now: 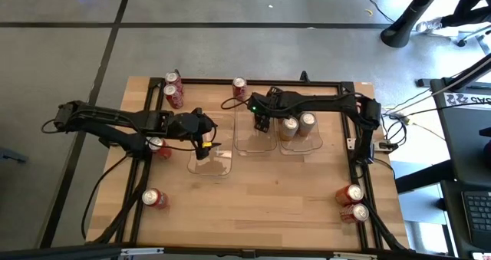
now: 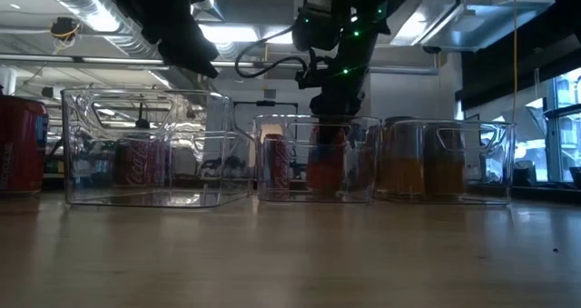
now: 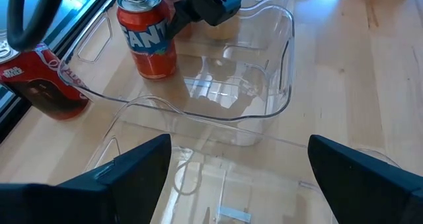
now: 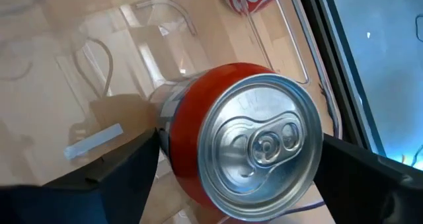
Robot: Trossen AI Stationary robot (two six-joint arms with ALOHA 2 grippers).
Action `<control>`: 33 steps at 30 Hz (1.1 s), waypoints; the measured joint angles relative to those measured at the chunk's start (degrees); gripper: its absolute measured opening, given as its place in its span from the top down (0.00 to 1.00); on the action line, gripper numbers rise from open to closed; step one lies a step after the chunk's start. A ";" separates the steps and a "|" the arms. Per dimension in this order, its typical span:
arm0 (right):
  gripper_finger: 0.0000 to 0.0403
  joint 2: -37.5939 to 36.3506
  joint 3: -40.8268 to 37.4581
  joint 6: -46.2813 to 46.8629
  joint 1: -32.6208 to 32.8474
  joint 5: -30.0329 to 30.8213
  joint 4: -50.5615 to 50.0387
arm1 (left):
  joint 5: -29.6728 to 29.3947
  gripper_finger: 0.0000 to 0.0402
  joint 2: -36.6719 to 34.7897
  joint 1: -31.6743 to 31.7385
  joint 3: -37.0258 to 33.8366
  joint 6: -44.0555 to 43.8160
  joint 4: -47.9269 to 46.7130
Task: Sort soda cans
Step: Put the top orange soda can into the middle transparent bin, then put the top center red soda can into the middle left transparent bin
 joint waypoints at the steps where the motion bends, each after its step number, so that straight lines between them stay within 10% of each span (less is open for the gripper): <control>1: 0.10 0.02 0.00 -0.01 0.00 0.08 -0.06 | 0.01 0.14 0.00 0.00 0.00 0.00 0.00; 33: 0.10 -1.44 14.40 -0.01 0.02 -2.92 -2.84 | 1.70 0.14 0.00 -0.02 0.00 -0.44 -0.26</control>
